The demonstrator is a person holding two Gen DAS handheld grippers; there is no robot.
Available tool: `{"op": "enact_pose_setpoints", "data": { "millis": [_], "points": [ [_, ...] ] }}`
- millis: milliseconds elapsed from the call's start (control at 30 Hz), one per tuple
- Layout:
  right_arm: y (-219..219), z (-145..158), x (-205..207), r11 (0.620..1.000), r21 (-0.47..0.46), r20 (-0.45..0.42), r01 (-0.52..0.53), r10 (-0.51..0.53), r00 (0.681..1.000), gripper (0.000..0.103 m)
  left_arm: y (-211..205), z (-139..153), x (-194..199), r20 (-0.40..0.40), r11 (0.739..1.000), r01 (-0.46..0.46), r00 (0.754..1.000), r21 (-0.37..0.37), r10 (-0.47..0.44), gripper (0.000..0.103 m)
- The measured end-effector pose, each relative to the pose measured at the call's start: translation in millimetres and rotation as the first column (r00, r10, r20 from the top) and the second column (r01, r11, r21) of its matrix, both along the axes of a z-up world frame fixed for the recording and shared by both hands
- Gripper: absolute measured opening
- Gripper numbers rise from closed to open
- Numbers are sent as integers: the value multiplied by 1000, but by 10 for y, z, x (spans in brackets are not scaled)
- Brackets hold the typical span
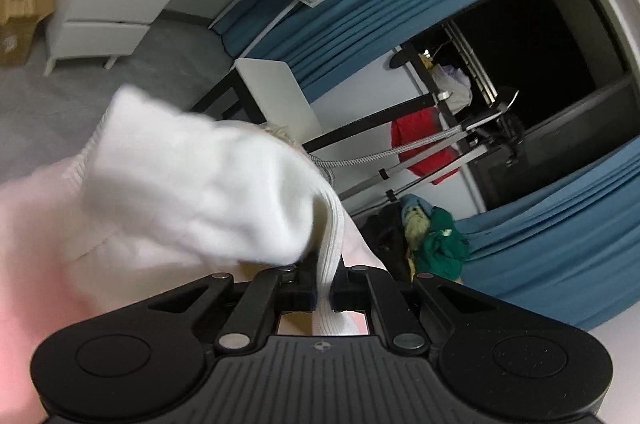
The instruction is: Fold clothes
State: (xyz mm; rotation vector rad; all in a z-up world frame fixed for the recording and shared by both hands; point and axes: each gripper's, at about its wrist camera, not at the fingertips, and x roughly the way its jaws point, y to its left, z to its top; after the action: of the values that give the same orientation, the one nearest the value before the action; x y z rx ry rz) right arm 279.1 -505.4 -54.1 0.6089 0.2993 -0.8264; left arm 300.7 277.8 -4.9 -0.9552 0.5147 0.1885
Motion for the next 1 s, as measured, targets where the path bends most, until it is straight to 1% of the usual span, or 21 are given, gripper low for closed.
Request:
{"op": "enact_pose_setpoints", "data": {
  "millis": [67, 133, 200, 267, 333, 400, 433, 500, 533, 567, 600, 633, 667, 700, 733, 767, 800, 833, 867, 933, 1000],
  "points": [
    [51, -114, 421, 998, -55, -39, -7, 5, 999, 5, -59, -119, 461, -40, 999, 8, 999, 40, -6, 6],
    [82, -308, 818, 994, -106, -89, -12, 2, 996, 5, -87, -269, 881, -84, 997, 30, 996, 66, -25, 6],
    [83, -562, 1152, 991, -129, -142, -16, -2, 990, 5, -85, -426, 1216, -129, 994, 57, 991, 89, -45, 6],
    [86, -824, 1396, 988, -150, -200, -35, 4, 980, 5, -97, -556, 1502, -167, 990, 87, 984, 112, -68, 7],
    [78, -1088, 1559, 987, -153, -254, -51, 10, 967, 5, -80, -704, 1615, -188, 985, 112, 978, 132, -87, 10],
    [36, -1275, 1612, 991, -121, -275, -57, 22, 961, 6, -61, -782, 1651, -195, 983, 130, 975, 133, -103, 11],
    [7, -1314, 1616, 993, -99, -275, -66, 37, 961, 8, -42, -817, 1641, -193, 983, 136, 975, 127, -110, 12],
    [-56, -1361, 1613, 995, -51, -268, -87, 70, 961, 10, 3, -830, 1568, -163, 983, 148, 978, 106, -129, 16],
    [-70, -1344, 1578, 996, -24, -246, -88, 79, 966, 14, 25, -835, 1530, -147, 983, 154, 979, 95, -139, 23],
    [-82, -1298, 1509, 996, 11, -218, -88, 89, 972, 24, 48, -824, 1426, -135, 984, 154, 981, 92, -141, 27],
    [-99, -1239, 1429, 996, 52, -204, -75, 84, 975, 30, 71, -811, 1311, -123, 984, 154, 982, 91, -143, 36],
    [-109, -1171, 1334, 993, 86, -179, -74, 89, 980, 40, 65, -771, 1210, -106, 983, 154, 984, 98, -143, 43],
    [-107, -1098, 1232, 991, 104, -151, -88, 103, 983, 49, 51, -735, 1099, -94, 982, 152, 985, 110, -142, 49],
    [-84, -1020, 1107, 988, 102, -122, -113, 125, 985, 54, 36, -701, 985, -83, 981, 149, 987, 123, -140, 58],
    [-64, -961, 959, 987, 105, -95, -125, 135, 986, 61, 23, -679, 821, -76, 980, 145, 988, 136, -136, 69],
    [-46, -909, 807, 985, 111, -68, -133, 141, 988, 65, 14, -669, 654, -70, 980, 142, 989, 142, -134, 74],
    [-29, -857, 655, 983, 116, -42, -141, 147, 988, 67, 16, -687, 466, -55, 981, 139, 990, 135, -133, 75],
    [-29, -834, 487, 977, 155, -5, -147, 150, 989, 71, 23, -720, 277, -56, 984, 135, 990, 113, -129, 75],
    [-34, -820, 314, 967, 203, 35, -154, 149, 988, 72, 30, -754, 87, -59, 987, 131, 990, 88, -126, 77],
    [-49, -830, -35, 933, 316, 112, -170, 142, 984, 72, 72, -836, -260, -65, 992, 120, 991, 31, -118, 79],
    [-14, -874, -373, 899, 395, 168, -189, 131, 977, 74, 166, -924, -533, -71, 993, 112, 991, -43, -115, 79]
  ]
}}
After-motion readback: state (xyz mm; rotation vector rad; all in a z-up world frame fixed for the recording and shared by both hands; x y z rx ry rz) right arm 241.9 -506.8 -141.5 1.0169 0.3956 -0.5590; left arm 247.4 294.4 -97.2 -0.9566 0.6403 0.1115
